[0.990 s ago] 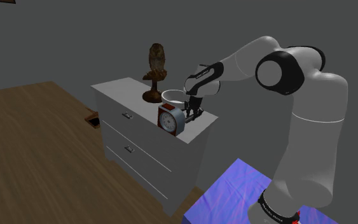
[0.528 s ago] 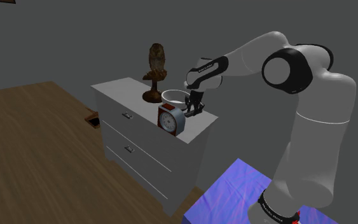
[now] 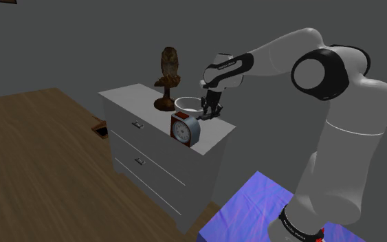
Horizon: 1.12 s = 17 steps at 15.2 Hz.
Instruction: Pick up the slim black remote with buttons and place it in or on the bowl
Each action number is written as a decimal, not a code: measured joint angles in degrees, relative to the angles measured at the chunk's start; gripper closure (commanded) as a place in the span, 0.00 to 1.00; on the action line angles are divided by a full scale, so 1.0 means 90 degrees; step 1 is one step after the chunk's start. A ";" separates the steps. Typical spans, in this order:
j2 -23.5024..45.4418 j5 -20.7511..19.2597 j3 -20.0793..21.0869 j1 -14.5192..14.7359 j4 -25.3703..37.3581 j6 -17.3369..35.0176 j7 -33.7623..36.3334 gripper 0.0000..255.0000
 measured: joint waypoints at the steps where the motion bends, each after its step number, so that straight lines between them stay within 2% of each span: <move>1: -0.0033 -0.0027 -0.0010 0.0000 0.0052 -0.0080 0.0011 1.00; 13: -0.0395 -0.0310 -0.0060 0.0055 0.0665 -0.0989 0.0232 1.00; 17: 0.0496 0.0162 -0.0011 -0.0151 0.1783 -0.1359 0.0034 1.00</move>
